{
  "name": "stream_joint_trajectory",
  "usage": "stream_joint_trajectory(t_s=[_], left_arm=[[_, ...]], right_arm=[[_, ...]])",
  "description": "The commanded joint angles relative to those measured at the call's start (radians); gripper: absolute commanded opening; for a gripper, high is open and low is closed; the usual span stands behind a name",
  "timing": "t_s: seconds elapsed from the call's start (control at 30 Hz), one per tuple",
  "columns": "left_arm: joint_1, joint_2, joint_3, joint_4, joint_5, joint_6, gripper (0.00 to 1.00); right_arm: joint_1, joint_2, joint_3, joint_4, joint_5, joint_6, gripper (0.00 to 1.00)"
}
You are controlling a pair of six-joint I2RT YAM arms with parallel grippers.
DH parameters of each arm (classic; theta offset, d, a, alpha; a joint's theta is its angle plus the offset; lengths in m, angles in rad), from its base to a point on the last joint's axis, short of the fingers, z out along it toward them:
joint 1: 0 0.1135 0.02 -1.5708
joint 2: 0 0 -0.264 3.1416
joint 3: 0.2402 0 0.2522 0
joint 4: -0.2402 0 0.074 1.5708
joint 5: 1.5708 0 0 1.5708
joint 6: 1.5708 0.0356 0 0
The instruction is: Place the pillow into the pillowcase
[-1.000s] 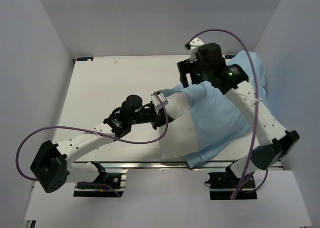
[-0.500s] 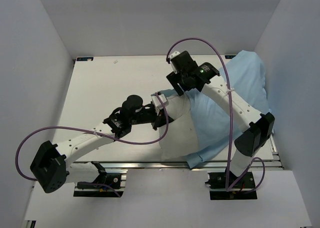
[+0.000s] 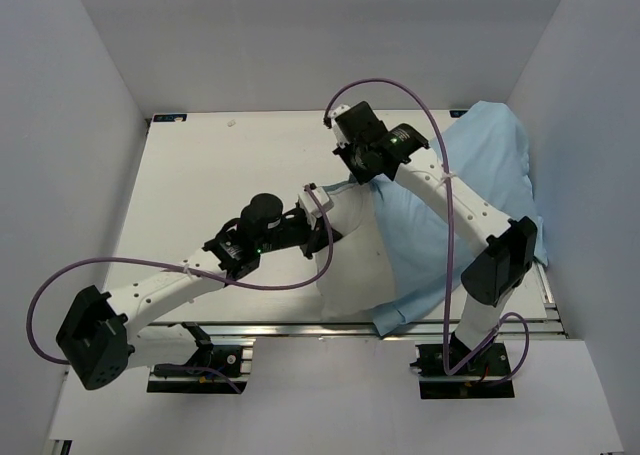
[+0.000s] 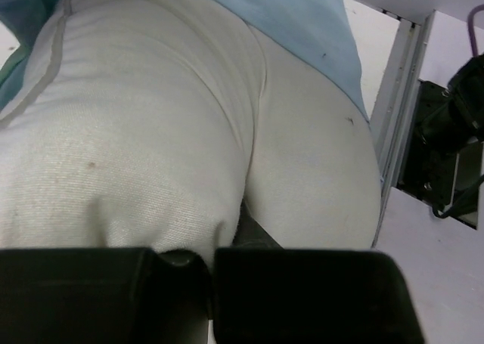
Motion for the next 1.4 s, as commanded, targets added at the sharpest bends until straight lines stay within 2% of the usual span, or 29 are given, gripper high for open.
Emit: stream_joint_trajectory(t_s=[0.0, 0.13, 0.23, 0.27, 0.37, 0.47, 0.57, 0.6, 0.7, 0.8, 0.83, 0.87, 0.93, 1.07, 1.13, 1.23, 1.27, 1.3, 1.33, 1.37], left_arm=[[-0.016, -0.050, -0.027, 0.035, -0.073, -0.017, 0.00], [-0.016, -0.029, -0.009, 0.094, -0.290, -0.052, 0.00], [-0.016, 0.023, 0.020, 0.159, -0.326, -0.057, 0.00], [-0.016, 0.040, 0.032, 0.177, -0.361, -0.065, 0.00], [-0.014, 0.126, 0.048, 0.320, -0.479, -0.140, 0.00], [-0.014, 0.252, 0.107, 0.430, -0.434, -0.178, 0.00], [-0.013, 0.370, 0.172, 0.476, -0.426, -0.252, 0.00], [-0.011, 0.390, 0.173, 0.533, -0.388, -0.263, 0.00], [-0.011, 0.424, 0.172, 0.598, -0.323, -0.338, 0.00], [-0.011, 0.423, 0.164, 0.584, -0.375, -0.416, 0.00], [-0.001, 0.427, 0.161, 0.579, -0.459, -0.436, 0.00], [0.010, 0.429, 0.154, 0.566, -0.473, -0.450, 0.00], [0.045, 0.427, 0.118, 0.601, -0.390, -0.476, 0.00], [0.124, 0.407, 0.028, 0.649, -0.346, -0.557, 0.00], [0.150, 0.380, 0.000, 0.603, -0.354, -0.568, 0.00], [0.168, 0.338, -0.017, 0.472, -0.433, -0.577, 0.00], [0.173, 0.312, -0.020, 0.431, -0.487, -0.582, 0.00], [0.179, 0.300, -0.023, 0.361, -0.507, -0.588, 0.00], [0.194, 0.286, -0.031, 0.337, -0.516, -0.595, 0.03], [0.202, 0.262, -0.049, 0.319, -0.525, -0.603, 0.16]], right_arm=[[0.002, -0.108, 0.007, 0.157, -0.187, 0.029, 0.00], [0.002, -0.153, 0.034, 0.228, -0.416, 0.067, 0.00], [0.005, -0.148, 0.080, 0.231, -0.647, 0.133, 0.00], [0.022, -0.145, 0.108, 0.233, -0.762, 0.146, 0.00], [0.059, -0.128, 0.140, 0.253, -0.946, 0.207, 0.00], [0.079, -0.078, 0.206, 0.302, -1.078, 0.311, 0.00], [0.077, 0.004, 0.302, 0.331, -1.067, 0.365, 0.00], [0.074, 0.046, 0.376, 0.346, -1.051, 0.402, 0.00], [0.042, 0.129, 0.444, 0.426, -1.039, 0.469, 0.00], [0.004, 0.186, 0.445, 0.474, -1.108, 0.526, 0.00], [0.004, 0.189, 0.421, 0.480, -1.105, 0.544, 0.00], [0.004, 0.185, 0.401, 0.486, -1.073, 0.543, 0.00], [-0.002, 0.180, 0.357, 0.486, -1.044, 0.538, 0.00], [-0.007, 0.205, 0.350, 0.434, -0.918, 0.517, 0.00], [-0.007, 0.235, 0.359, 0.385, -0.855, 0.494, 0.11], [-0.009, 0.275, 0.442, 0.301, -0.795, 0.421, 0.42], [-0.010, 0.275, 0.474, 0.291, -0.789, 0.382, 0.58], [-0.013, 0.256, 0.473, 0.291, -0.786, 0.367, 0.66], [-0.016, 0.236, 0.461, 0.319, -0.784, 0.353, 0.73], [-0.022, 0.181, 0.441, 0.343, -0.784, 0.341, 0.89]])
